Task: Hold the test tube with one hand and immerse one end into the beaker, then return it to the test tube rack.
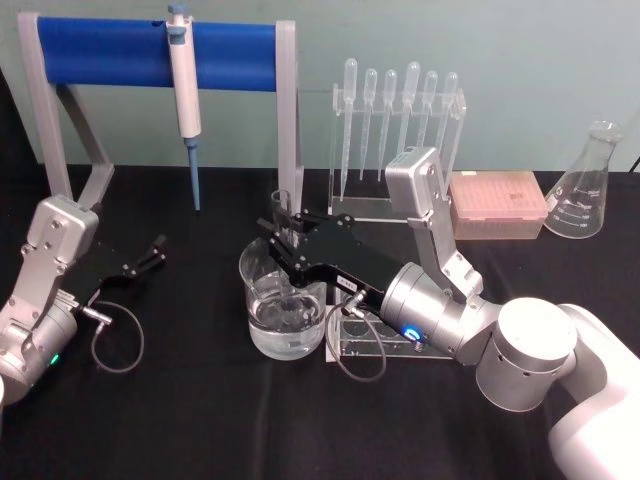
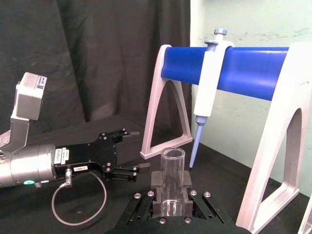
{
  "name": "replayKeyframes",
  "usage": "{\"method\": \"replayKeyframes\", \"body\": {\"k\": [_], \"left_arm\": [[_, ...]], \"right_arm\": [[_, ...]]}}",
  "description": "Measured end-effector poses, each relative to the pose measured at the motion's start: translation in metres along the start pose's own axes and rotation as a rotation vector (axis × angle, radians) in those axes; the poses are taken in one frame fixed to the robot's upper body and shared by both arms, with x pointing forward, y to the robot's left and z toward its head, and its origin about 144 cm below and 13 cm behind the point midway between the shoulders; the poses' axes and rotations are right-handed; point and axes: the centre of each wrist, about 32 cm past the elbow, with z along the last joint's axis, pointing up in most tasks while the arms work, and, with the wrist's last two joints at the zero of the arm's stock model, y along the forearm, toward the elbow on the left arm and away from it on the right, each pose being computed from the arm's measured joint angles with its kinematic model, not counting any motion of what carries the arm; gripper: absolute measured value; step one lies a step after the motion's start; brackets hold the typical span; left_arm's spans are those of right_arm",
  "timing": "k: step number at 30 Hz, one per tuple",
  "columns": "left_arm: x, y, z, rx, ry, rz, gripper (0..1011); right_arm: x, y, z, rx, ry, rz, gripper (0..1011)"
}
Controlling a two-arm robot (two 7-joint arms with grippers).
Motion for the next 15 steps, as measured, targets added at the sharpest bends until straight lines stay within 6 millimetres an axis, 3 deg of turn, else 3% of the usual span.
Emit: {"method": "replayKeyframes", "body": {"k": [15], "left_arm": [[0.0, 0.0, 0.0, 0.0, 0.0, 0.0, 1000]], "right_arm": [[0.0, 0.0, 0.0, 0.0, 0.0, 0.0, 230]]}}
